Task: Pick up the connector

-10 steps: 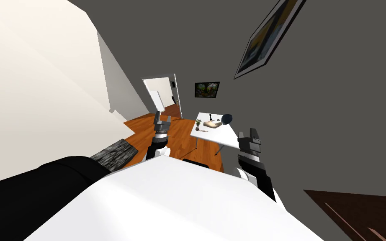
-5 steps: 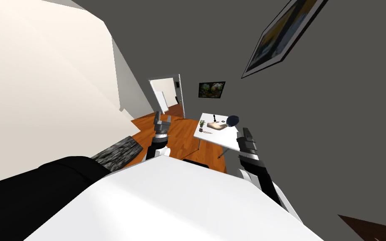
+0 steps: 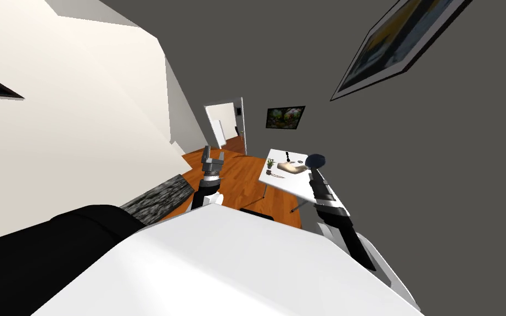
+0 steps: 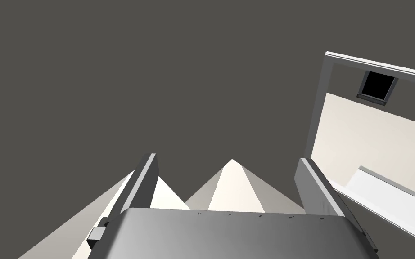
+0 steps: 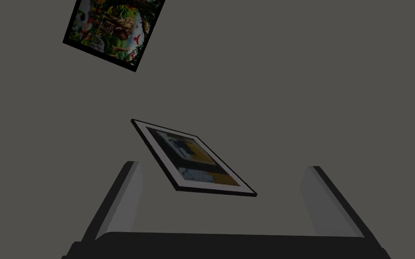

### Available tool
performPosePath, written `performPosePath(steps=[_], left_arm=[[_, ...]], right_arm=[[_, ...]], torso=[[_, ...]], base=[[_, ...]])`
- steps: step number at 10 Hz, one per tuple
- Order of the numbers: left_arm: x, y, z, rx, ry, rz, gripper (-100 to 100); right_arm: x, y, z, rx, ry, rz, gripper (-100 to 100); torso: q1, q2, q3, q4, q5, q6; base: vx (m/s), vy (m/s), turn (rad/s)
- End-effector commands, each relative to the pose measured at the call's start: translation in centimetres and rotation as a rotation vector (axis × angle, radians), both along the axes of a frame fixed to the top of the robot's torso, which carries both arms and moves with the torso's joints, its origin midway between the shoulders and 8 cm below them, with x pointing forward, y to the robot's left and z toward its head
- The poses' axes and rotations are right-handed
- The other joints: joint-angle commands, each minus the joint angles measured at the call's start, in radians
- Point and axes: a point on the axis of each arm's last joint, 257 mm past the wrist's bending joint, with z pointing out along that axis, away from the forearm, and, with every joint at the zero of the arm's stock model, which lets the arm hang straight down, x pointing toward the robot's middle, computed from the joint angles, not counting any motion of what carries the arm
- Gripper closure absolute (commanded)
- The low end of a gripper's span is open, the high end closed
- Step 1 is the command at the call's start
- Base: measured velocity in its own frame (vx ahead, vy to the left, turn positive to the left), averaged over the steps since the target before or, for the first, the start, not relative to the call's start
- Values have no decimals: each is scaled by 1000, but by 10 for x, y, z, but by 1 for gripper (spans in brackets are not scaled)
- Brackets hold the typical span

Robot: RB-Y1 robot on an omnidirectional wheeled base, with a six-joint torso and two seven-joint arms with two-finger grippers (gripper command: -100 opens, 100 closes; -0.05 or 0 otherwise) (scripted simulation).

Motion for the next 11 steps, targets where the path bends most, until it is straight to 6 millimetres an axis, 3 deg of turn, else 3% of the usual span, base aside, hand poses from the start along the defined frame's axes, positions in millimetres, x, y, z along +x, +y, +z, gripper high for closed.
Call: performPosePath(steps=[1, 7, 11], left_arm=[[0, 0, 0, 0, 0, 0, 0], [0, 0, 0, 0, 0, 0, 0], [0, 0, 0, 0, 0, 0, 0]], right_arm=[[3, 1, -2, -48, 10, 6, -100], [17, -2, -26, -338, 70, 22, -100], [26, -14, -51, -571, 123, 19, -100]], torso=[[0, 0, 0, 0, 0, 0], [0, -1, 0, 0, 0, 0], [-1, 0, 0, 0, 0, 1]], base=[[33, 65, 88], [42, 68, 154], [47, 78, 144]])
